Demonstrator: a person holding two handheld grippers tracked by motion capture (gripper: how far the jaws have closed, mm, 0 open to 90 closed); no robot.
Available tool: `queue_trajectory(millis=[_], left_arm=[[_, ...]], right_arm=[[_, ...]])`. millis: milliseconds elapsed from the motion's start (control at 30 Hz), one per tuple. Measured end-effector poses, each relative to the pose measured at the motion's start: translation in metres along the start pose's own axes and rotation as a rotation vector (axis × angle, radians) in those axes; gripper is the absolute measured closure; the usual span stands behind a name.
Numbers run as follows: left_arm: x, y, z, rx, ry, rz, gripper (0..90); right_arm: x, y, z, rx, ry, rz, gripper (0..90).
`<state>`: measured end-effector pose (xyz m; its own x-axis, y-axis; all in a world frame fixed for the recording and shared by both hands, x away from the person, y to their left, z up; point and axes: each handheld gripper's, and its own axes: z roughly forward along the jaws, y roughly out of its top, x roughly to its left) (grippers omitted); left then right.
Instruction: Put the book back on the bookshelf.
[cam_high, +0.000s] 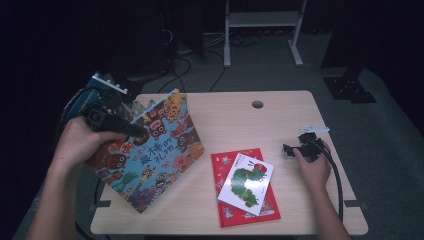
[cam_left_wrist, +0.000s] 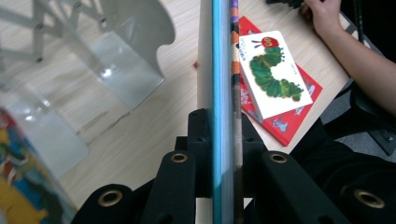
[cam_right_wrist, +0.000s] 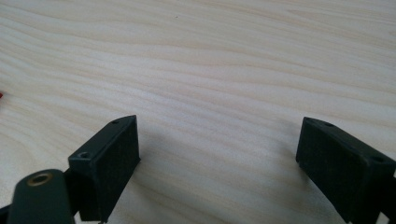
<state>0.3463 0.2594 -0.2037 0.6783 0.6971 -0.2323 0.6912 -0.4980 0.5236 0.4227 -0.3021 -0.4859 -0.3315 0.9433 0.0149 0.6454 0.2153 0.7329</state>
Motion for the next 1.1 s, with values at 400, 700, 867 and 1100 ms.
queue_trajectory(millis=[400,700,867,1100], left_arm=[[0.019,-0.032,-0.024,-0.002,0.055,-0.077,80.5],[0.035,-0.056,-0.038,-0.006,0.096,-0.143,80.5],[0.043,-0.063,-0.043,-0.015,0.148,-0.199,80.5],[0.055,-0.064,-0.042,-0.008,0.207,-0.266,80.5]], right_arm=[[0.000,0.000,0.000,0.000,0.000,0.000,12.5],[0.000,0.000,0.000,0.000,0.000,0.000,12.5],[0.000,0.000,0.000,0.000,0.000,0.000,12.5],[0.000,0.000,0.000,0.000,0.000,0.001,12.5]])
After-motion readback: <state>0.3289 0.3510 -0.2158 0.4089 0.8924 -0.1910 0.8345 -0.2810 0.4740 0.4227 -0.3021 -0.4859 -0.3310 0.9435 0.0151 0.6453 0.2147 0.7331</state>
